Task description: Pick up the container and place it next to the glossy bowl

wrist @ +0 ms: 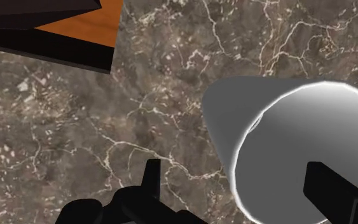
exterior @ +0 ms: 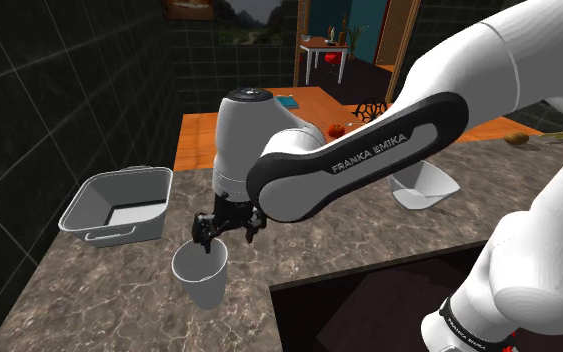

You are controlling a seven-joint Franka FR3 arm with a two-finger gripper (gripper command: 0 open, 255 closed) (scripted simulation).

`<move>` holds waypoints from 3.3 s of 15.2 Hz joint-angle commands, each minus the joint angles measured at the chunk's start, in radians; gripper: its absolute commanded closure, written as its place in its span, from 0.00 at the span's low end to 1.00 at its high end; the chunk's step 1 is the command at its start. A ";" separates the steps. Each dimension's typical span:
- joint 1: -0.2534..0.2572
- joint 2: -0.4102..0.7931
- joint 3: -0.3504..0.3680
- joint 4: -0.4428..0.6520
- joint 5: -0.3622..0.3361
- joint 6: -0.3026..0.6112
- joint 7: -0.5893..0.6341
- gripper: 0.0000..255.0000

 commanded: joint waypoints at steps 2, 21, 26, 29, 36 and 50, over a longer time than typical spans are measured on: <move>0.003 0.039 0.004 0.000 -0.025 0.036 0.023 0.00; 0.008 0.087 0.004 -0.013 -0.059 0.092 0.047 1.00; 0.006 0.071 0.005 -0.002 -0.048 0.066 0.040 1.00; 0.004 0.049 0.005 0.018 -0.033 0.027 0.030 1.00; 0.001 0.005 0.003 0.071 -0.006 -0.065 0.013 1.00; -0.003 -0.049 -0.005 0.208 0.021 -0.250 -0.002 1.00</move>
